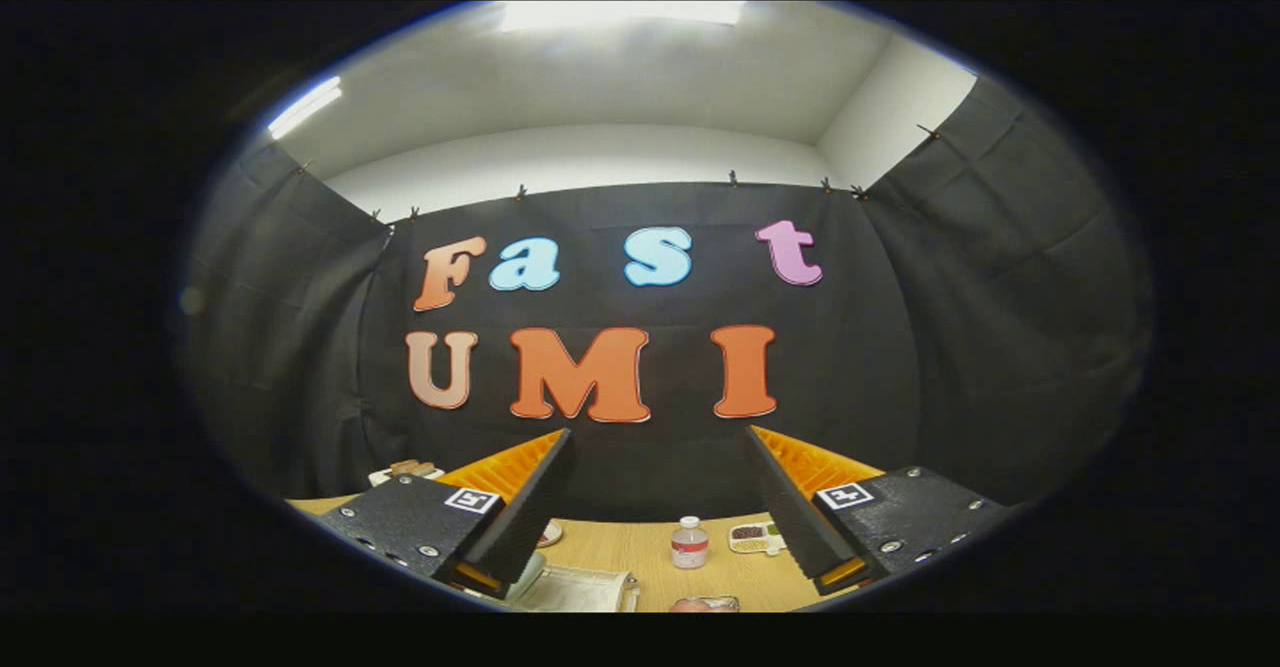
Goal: Take the plate from the dish rack, then take the spoon from the basket and place it into the plate.
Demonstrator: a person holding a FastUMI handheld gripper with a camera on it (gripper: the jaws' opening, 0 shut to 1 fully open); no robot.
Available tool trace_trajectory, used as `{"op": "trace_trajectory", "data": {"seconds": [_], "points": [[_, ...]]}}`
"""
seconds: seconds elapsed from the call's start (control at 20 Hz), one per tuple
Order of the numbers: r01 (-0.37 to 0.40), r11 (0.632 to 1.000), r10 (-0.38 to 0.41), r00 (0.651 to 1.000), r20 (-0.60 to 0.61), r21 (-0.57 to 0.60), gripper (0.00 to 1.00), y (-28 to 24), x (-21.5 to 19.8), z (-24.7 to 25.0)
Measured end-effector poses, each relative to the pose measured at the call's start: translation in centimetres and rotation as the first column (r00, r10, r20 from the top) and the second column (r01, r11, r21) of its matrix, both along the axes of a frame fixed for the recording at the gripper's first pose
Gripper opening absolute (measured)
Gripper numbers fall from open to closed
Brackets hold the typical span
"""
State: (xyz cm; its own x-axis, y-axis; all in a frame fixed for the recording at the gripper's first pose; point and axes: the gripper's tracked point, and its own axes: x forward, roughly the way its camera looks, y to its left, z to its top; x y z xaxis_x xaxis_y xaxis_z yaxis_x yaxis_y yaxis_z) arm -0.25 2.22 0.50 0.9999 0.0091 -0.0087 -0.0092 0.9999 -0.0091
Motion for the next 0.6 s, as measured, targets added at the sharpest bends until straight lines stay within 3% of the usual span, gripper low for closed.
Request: {"op": "trace_trajectory", "data": {"seconds": [0.3, 0.6], "points": [[-0.013, 1.0, 0.013, 1.0, -0.022, 0.009, 0.99, 0.9, -0.3, -0.2], [-0.095, 0.995, 0.098, 0.988, -0.121, 0.034, 0.99, 3.4, 0.5, -1.8]]}}
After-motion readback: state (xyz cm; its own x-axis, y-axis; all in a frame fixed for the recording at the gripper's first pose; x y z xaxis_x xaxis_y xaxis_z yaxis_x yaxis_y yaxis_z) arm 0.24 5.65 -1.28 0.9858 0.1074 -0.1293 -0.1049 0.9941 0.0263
